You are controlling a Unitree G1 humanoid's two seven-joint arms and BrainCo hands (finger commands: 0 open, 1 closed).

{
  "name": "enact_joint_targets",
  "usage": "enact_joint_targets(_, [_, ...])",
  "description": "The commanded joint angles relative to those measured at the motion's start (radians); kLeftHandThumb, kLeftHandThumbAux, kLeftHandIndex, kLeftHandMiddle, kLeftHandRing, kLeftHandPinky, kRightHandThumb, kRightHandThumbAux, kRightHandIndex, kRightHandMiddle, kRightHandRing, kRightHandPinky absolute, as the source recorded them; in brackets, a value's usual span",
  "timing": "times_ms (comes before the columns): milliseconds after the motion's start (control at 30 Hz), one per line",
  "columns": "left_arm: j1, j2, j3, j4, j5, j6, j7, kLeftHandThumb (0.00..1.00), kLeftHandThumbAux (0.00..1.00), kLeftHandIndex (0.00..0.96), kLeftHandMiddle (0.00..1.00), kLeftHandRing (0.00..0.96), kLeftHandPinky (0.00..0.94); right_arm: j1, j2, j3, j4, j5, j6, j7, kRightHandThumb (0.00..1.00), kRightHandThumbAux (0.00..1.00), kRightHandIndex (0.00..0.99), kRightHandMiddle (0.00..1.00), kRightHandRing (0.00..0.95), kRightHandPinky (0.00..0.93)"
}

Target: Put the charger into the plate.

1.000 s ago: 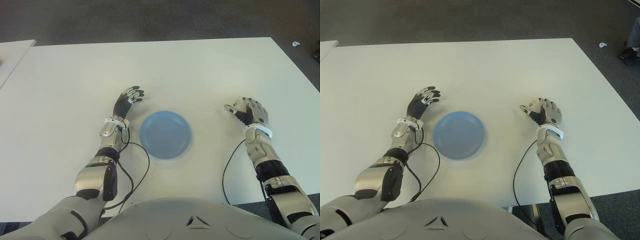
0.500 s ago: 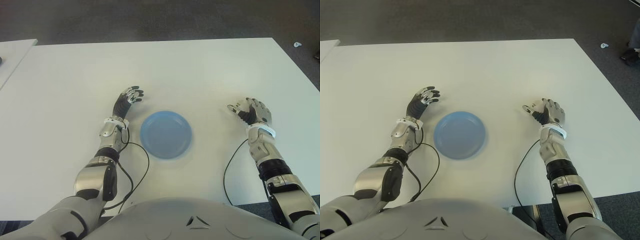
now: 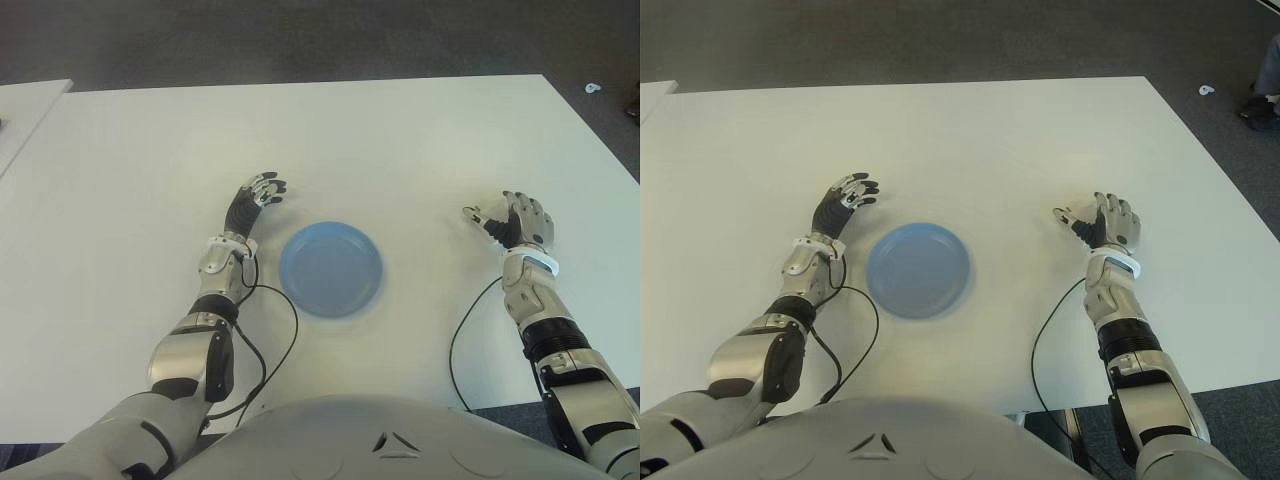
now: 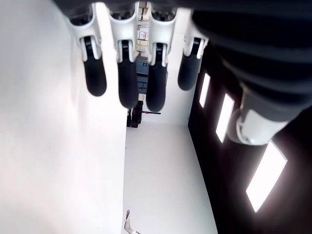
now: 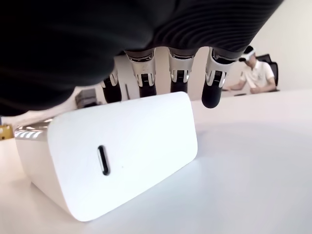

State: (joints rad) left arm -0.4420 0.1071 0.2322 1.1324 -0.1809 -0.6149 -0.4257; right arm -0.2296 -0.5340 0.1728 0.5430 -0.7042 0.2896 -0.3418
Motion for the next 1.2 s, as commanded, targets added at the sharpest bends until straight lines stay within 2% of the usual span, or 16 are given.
enact_joint_targets(33, [0.025,0.008,0.001,0.021,0.005,0.020,0.002,0.028,0.558,0.259,0.324,0.312,0.301,0.024,-0.007,-0.005,0.002,0.013,-0.018,-0.015,0.339,0.134,0.000,0.000,0.000,0.000])
enact_joint_targets(333, [0.023,0.010,-0.001,0.024,0.008,0.028,0.004,0.018,0.562,0.257,0.325,0.315,0.304,0.049,-0.018,-0.021,-0.033,0.010,-0.033,-0.054,0.323,0.141,0.000,0.000,0.000,0.000])
enact_joint_targets(733, [0.021,0.012,0.001,0.028,0.006,0.028,0.001,0.028,0.559,0.256,0.315,0.306,0.294,0.085,-0.028,-0.032,-0.106,-0.012,-0.011,-0.083,0.315,0.143,0.000,0.000,0.000,0.000])
enact_joint_targets(1000, [0.021,0.015,-0.005,0.029,0.016,0.018,0.007,0.018,0.549,0.253,0.311,0.301,0.292,0.118,-0.031,-0.036,-0.157,-0.023,0.030,-0.060,0.337,0.135,0.000,0.000,0.000,0.000])
enact_joint_targets(1200, [0.021,0.017,-0.009,0.030,0.020,0.017,0.013,0.007,0.547,0.254,0.317,0.305,0.294,0.134,-0.030,-0.023,-0.184,-0.027,0.069,-0.004,0.343,0.124,0.000,0.000,0.000,0.000])
